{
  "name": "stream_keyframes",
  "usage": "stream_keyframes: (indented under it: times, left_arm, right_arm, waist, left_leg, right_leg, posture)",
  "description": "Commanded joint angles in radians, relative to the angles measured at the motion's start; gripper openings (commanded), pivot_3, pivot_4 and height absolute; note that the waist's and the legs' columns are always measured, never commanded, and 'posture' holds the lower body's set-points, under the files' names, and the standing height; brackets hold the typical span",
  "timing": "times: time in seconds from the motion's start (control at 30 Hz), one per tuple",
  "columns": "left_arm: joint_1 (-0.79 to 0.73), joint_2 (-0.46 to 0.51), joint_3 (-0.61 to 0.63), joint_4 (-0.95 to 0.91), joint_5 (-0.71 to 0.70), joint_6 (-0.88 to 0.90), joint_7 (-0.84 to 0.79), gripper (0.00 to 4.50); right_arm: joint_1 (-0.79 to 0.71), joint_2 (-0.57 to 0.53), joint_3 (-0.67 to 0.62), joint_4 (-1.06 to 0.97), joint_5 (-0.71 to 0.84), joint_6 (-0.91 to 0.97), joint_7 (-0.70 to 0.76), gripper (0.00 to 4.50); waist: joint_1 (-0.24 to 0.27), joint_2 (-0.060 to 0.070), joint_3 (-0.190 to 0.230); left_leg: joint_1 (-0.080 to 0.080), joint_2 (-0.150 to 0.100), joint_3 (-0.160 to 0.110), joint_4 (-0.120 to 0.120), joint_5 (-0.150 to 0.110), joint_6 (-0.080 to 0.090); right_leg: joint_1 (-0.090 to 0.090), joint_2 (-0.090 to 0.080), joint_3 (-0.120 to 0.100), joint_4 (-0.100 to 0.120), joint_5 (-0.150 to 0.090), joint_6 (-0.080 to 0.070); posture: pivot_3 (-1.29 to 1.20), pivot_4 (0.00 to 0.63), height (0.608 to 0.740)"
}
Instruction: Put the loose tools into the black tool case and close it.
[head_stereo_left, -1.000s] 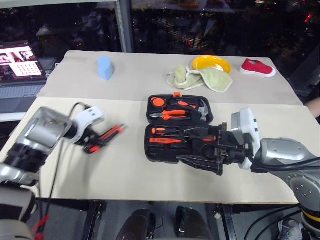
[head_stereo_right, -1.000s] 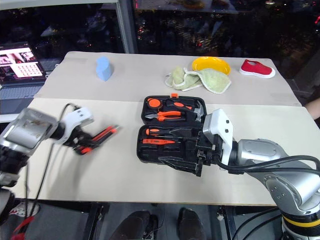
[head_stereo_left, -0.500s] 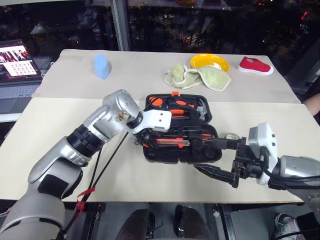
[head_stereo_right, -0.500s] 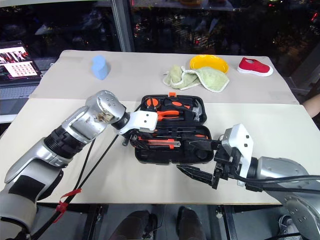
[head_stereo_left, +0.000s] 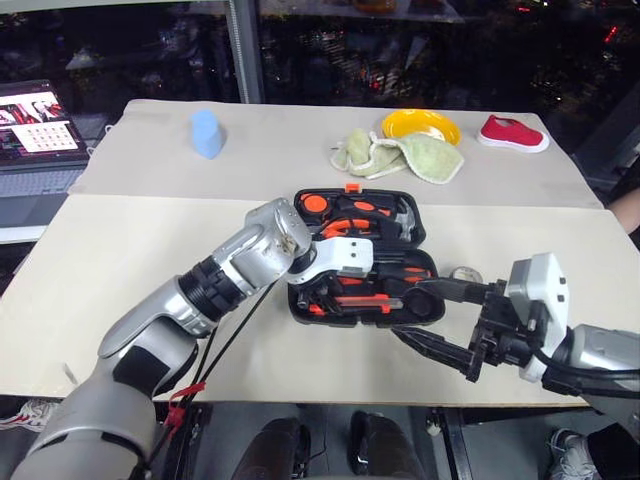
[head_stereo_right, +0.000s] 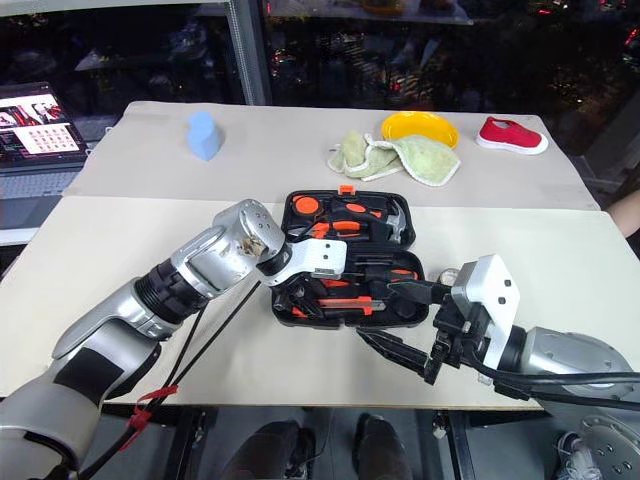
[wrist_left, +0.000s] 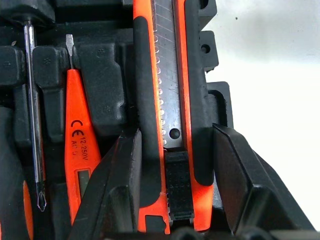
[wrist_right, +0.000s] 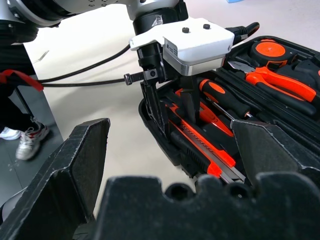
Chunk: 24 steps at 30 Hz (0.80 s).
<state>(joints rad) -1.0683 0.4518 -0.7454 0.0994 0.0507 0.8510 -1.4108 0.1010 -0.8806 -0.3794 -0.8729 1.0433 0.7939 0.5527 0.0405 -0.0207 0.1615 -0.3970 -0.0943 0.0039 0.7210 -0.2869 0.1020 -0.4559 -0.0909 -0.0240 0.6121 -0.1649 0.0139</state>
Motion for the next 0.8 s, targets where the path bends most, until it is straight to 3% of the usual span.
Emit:
stream_keyframes:
  times: [0.03,0.07,0.13,0.17,0.27,0.33,0.6,0.8]
  left_arm:
    - [-0.010,0.011,-0.015,-0.003,0.008,-0.003,-0.005,1.57]
    - [-0.010,0.018,-0.014,-0.010,0.005,-0.001,-0.012,1.57]
    - [-0.009,0.033,-0.013,-0.022,0.002,-0.004,-0.023,2.58]
    - [-0.010,0.039,-0.012,-0.024,0.002,-0.006,-0.027,2.77]
    - [-0.016,0.054,-0.005,-0.020,0.001,-0.013,-0.035,4.00]
    - [-0.024,0.056,0.012,-0.017,-0.008,-0.011,-0.035,4.46]
    - [-0.035,0.053,0.182,-0.008,-0.110,-0.022,-0.006,4.46]
    - [0.058,0.088,0.186,-0.055,-0.129,-0.058,0.006,2.18]
  right_arm:
    - [-0.003,-0.006,-0.025,-0.027,0.018,-0.023,-0.012,4.50]
    - [-0.004,-0.006,-0.024,-0.026,0.018,-0.024,-0.012,4.50]
    - [-0.009,-0.005,-0.019,-0.020,0.015,-0.026,-0.012,4.50]
    - [-0.013,-0.005,-0.015,-0.017,0.013,-0.026,-0.011,4.50]
    - [-0.030,-0.006,-0.003,-0.002,0.007,-0.028,-0.005,4.50]
    - [-0.040,-0.007,0.001,0.006,0.006,-0.028,-0.001,4.50]
    - [-0.052,-0.005,0.003,0.021,0.009,-0.025,0.014,4.50]
    - [-0.049,-0.007,0.004,0.021,0.007,-0.023,0.018,4.50]
  waist:
    - [0.000,0.000,0.000]
    - [0.000,0.000,0.000]
    - [-0.001,0.000,0.000]
    - [-0.003,0.000,0.000]
    - [-0.004,0.000,0.000]
    - [-0.002,0.000,0.000]
    - [-0.001,0.000,0.000]
    - [-0.002,0.000,0.000]
  left_leg:
    - [0.000,0.000,0.000,0.000,0.000,0.000]
    - [0.000,0.000,0.000,0.000,0.000,0.000]
    - [0.000,0.000,0.000,0.000,0.000,0.000]
    - [0.000,0.000,0.000,0.000,0.000,0.000]
    - [0.000,0.000,0.000,-0.001,0.000,0.000]
    - [0.000,0.000,0.000,0.000,0.000,0.000]
    - [-0.001,0.000,0.000,0.000,0.000,0.000]
    - [0.000,0.000,0.000,-0.001,0.000,0.000]
  right_leg:
    - [0.000,0.000,0.000,0.000,0.000,0.000]
    - [0.000,0.000,0.000,0.000,0.000,0.000]
    - [0.000,0.000,0.000,0.000,0.000,0.000]
    - [-0.001,0.000,0.000,0.000,0.000,0.000]
    - [-0.001,0.000,0.001,0.000,0.000,0.000]
    - [0.000,0.000,0.000,0.000,0.000,0.000]
    - [-0.002,0.000,0.000,0.000,0.000,0.000]
    - [-0.001,0.000,0.001,0.000,0.000,0.000]
  posture:
    - [0.00,0.150,0.732]
    - [0.00,0.150,0.732]
    - [0.00,0.150,0.732]
    - [0.00,0.150,0.732]
    - [0.00,0.150,0.732]
    - [0.00,0.150,0.732]
    - [0.00,0.150,0.732]
    - [0.00,0.150,0.732]
